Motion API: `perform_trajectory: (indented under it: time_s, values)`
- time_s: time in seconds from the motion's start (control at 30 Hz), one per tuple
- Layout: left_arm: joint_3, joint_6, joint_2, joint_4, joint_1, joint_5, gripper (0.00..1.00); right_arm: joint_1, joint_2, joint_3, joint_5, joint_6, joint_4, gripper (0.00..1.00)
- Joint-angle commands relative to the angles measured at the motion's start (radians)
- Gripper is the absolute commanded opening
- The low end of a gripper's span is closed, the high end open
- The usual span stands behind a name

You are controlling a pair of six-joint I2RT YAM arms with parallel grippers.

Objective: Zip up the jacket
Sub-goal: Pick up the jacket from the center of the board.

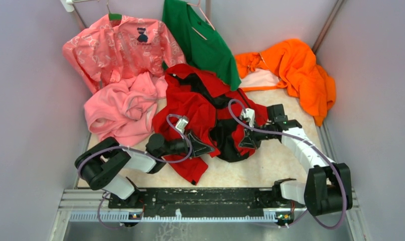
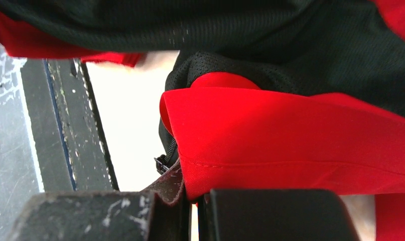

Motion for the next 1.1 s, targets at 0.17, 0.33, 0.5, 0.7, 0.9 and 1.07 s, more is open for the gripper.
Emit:
perform_trajectory:
  time_s: [0.17, 0.33, 0.5, 0.7, 0.9, 1.07]
  values:
    - [0.042, 0.072, 0.024, -0.052, -0.003, -0.003, 0.00, 0.007, 0.078, 0.182, -0.225, 0.025, -0.024, 0.00]
    - [0.080, 0.107, 0.031, -0.118, -0.027, -0.036, 0.00, 0.007, 0.094, 0.205, -0.288, 0.048, -0.044, 0.00]
    - [0.119, 0.146, 0.047, -0.217, -0.034, -0.098, 0.00, 0.034, 0.037, 0.111, -0.054, 0.205, 0.171, 0.00]
    - [0.133, 0.153, 0.111, -0.259, -0.034, -0.163, 0.00, 0.150, 0.058, 0.067, 0.221, 0.207, 0.221, 0.00]
    - [0.113, 0.173, 0.115, -0.283, -0.034, -0.187, 0.00, 0.165, 0.101, 0.071, 0.205, 0.205, 0.196, 0.05]
    - [0.074, 0.181, 0.081, -0.291, -0.035, -0.189, 0.00, 0.184, 0.116, 0.053, 0.160, 0.156, 0.126, 0.32]
